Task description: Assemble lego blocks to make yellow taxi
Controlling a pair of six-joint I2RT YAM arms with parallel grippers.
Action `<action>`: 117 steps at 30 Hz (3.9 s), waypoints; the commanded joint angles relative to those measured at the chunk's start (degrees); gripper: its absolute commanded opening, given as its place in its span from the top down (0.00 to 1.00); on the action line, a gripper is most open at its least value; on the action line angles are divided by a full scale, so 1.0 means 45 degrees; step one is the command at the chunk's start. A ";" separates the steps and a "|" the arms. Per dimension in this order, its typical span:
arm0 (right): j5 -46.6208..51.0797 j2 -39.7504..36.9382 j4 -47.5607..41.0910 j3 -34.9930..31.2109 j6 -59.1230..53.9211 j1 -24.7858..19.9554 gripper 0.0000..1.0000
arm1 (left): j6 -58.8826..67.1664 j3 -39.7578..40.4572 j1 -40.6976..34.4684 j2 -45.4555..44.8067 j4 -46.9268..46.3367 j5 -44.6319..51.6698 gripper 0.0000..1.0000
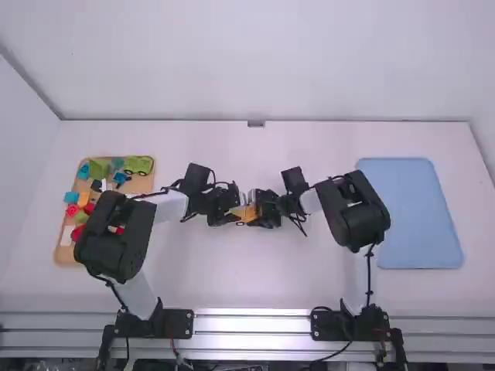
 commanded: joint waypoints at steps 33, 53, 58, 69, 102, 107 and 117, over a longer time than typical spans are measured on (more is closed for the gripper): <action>0.0607 0.0243 -0.0204 -0.0311 0.0355 0.0034 0.45 | -0.0719 -0.0646 0.0141 0.0097 0.0340 0.0272 0.98; 0.0607 0.0243 -0.0160 -0.0311 0.0335 0.0034 0.45 | -0.0971 -0.0442 0.0165 0.0967 0.2001 0.2686 0.98; 0.0617 0.0243 -0.0092 -0.0311 0.0340 0.0034 0.45 | -0.0554 -0.0442 0.0204 0.1583 0.0967 0.2079 0.98; 0.0612 0.0243 0.0107 -0.0311 0.0393 0.0034 0.44 | -0.1399 -0.0325 0.0627 0.0622 0.1817 0.5139 0.98; -0.2705 -0.6329 0.1632 -0.0311 0.6076 -0.0403 0.01 | -1.6849 -0.1370 0.2861 -1.0302 -0.3988 -0.9816 0.01; -0.2681 -0.6329 0.3298 -0.0311 0.6727 0.0831 0.01 | -1.8243 -0.1370 0.3745 -1.2094 -0.5829 -1.0550 0.01; -0.1384 -0.6324 0.2249 0.1001 0.7344 0.2249 0.01 | -2.1706 -0.1214 0.4969 -1.5183 -0.9534 -1.3221 0.01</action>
